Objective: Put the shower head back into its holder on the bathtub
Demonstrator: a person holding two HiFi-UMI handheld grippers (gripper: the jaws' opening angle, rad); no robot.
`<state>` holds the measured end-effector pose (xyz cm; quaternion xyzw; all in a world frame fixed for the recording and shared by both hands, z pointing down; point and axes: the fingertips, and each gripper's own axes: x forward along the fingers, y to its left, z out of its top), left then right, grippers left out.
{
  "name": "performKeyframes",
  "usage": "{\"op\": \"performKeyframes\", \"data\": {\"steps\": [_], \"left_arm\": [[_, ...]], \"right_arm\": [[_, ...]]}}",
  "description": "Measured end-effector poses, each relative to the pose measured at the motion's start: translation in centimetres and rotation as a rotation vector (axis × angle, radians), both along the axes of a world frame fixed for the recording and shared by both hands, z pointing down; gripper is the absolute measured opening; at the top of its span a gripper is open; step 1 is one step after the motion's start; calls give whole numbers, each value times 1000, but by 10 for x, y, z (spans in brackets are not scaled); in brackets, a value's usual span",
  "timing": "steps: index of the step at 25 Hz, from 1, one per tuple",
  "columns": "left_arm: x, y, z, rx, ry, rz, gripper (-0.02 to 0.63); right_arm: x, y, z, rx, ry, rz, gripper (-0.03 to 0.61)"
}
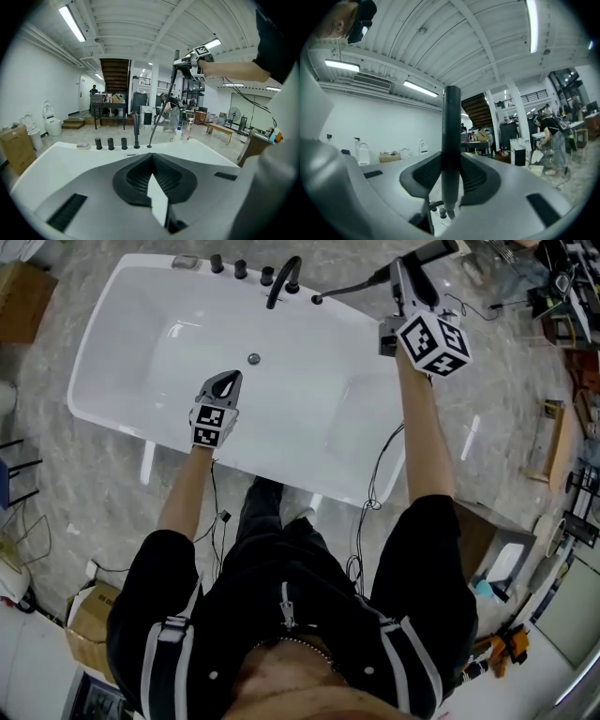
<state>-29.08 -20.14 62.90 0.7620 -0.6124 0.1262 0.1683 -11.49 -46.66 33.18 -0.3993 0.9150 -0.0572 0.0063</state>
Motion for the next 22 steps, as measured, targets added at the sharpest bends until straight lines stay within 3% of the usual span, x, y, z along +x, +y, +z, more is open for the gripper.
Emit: {"op": "performKeyframes", "data": {"steps": [22], "left_arm": [[-7,-16,19,16,25,-17,23]], "right_arm": [[-14,-46,96,-99,41,43,126]]}}
